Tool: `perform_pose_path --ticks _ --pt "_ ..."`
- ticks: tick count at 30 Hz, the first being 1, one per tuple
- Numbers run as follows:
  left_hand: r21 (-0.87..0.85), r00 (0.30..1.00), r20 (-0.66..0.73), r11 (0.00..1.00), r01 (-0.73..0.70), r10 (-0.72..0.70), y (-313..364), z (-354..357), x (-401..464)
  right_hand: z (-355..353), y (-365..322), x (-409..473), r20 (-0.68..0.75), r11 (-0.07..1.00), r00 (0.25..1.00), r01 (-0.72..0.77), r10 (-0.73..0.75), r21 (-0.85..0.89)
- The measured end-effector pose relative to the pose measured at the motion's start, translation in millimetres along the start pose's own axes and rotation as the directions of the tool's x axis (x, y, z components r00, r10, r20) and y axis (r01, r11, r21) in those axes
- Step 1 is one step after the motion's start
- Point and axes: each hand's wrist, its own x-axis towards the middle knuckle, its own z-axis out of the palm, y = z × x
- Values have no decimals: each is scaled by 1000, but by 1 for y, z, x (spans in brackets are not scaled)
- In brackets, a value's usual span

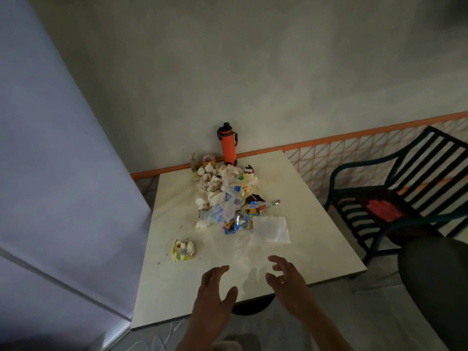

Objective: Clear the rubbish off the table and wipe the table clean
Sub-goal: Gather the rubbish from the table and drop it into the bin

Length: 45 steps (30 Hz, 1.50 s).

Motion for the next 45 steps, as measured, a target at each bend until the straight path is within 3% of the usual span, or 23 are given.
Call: perform_pose_path --ticks 12,26,33,36,45 --pt "32 990 -127 997 -65 68 65 2 90 -75 -18 98 2 995 996 87 -87 -54" --pt "-11 963 -260 997 -77 72 68 -39 294 -90 -82 289 46 982 989 142 -137 -127" --pt "20 960 -278 1000 -9 15 65 -62 371 -75 -117 364 129 968 973 210 -192 -136" --pt "28 959 -274 996 84 -74 66 -69 402 -69 -131 401 172 960 962 239 -213 -147" --pt "94 949 -247 970 224 -196 48 -81 493 -42 -151 516 318 953 935 227 -155 -202"
